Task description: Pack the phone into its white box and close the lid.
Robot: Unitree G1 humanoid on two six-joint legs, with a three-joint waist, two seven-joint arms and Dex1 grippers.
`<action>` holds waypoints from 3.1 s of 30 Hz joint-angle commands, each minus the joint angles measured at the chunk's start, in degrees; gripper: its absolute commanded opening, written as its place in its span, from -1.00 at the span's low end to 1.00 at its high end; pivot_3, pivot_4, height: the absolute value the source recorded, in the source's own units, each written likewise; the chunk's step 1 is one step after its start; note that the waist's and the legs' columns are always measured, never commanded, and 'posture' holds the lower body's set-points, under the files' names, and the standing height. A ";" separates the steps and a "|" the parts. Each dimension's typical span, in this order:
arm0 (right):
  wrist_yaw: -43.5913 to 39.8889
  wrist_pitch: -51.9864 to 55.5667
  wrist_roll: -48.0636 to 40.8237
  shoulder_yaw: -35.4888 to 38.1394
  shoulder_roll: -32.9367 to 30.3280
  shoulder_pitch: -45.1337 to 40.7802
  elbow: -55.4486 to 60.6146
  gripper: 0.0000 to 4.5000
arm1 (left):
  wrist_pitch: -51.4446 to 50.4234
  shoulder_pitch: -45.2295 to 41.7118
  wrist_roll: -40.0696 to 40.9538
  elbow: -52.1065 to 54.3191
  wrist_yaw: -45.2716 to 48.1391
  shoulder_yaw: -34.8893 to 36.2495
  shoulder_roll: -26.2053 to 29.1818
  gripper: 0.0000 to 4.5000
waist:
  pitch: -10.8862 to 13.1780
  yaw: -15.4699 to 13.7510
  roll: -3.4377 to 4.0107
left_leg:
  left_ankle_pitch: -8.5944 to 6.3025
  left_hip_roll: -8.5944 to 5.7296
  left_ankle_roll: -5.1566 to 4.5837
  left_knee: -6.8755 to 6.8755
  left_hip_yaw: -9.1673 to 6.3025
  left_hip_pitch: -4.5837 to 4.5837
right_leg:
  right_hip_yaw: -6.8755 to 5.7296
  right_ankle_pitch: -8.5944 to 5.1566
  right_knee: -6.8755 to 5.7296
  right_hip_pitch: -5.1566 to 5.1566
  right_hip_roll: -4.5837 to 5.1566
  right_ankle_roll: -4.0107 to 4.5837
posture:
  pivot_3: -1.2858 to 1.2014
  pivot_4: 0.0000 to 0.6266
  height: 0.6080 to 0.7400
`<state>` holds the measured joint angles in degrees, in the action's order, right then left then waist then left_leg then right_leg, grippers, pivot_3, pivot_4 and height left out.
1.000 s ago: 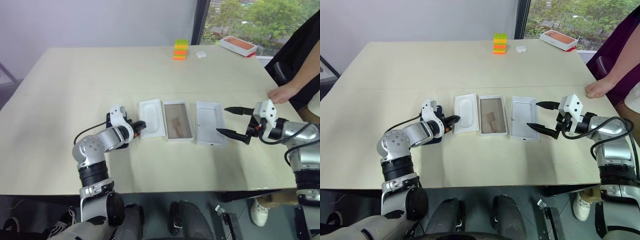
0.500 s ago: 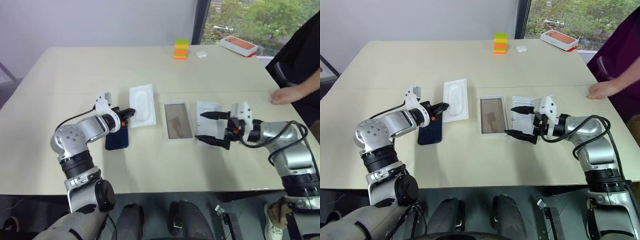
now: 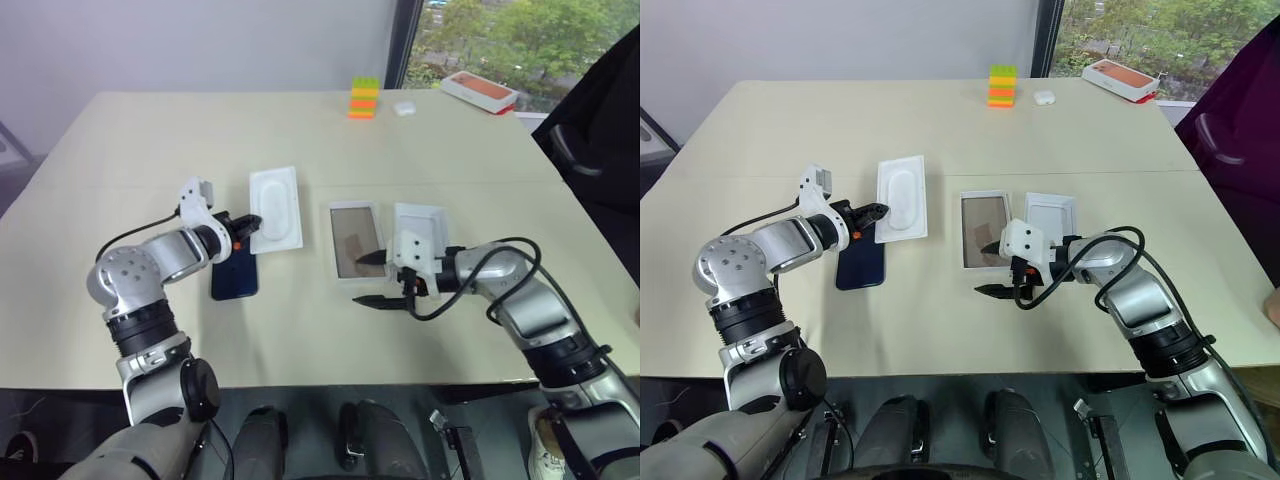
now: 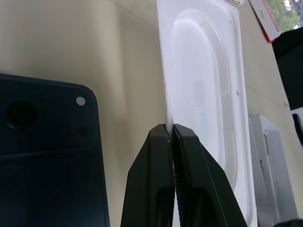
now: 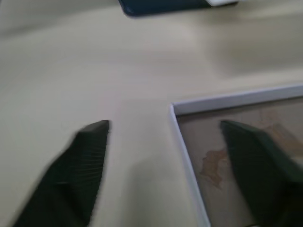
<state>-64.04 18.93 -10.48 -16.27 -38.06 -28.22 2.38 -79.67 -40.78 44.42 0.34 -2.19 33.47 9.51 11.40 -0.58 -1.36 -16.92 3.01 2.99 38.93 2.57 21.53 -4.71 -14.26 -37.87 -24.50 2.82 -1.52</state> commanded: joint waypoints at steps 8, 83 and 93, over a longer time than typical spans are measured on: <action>1.30 -5.30 7.25 -2.90 1.94 -3.24 -7.70 -0.98 | -0.06 0.21 0.84 3.19 -0.53 0.10 -0.39 -1.00 | -0.01 0.09 -0.03 | 0.00 0.00 0.00 0.00 0.01 -0.02 | 0.00 0.00 0.01 0.00 0.00 0.00 | 0.03 -0.52 1.00; -5.56 2.34 -16.99 20.95 -1.80 4.60 0.93 0.48 | -12.83 3.45 14.25 10.26 -13.02 -0.99 -12.44 -1.00 | 0.03 -0.05 -0.26 | 0.02 -0.09 0.03 -0.64 0.02 -0.07 | -0.01 0.01 0.55 0.04 0.06 -0.03 | 0.03 -0.52 1.00; -4.34 -0.79 -15.49 19.90 -1.27 5.67 0.43 0.48 | -12.83 6.71 13.34 11.38 -14.79 -5.21 -13.00 -1.00 | 0.03 -0.13 -0.25 | 0.08 -0.08 0.13 -0.77 0.02 -0.06 | -0.03 0.01 0.62 0.00 0.04 -0.04 | 0.03 -0.52 1.00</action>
<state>-68.47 19.40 -25.91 3.05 -39.20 -22.34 2.10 -92.02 -34.07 57.41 9.84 -16.62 28.89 -2.93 11.42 -0.71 -1.61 -16.85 2.93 3.12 38.16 2.58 21.47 -4.73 -14.25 -37.25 -24.51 2.86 -1.57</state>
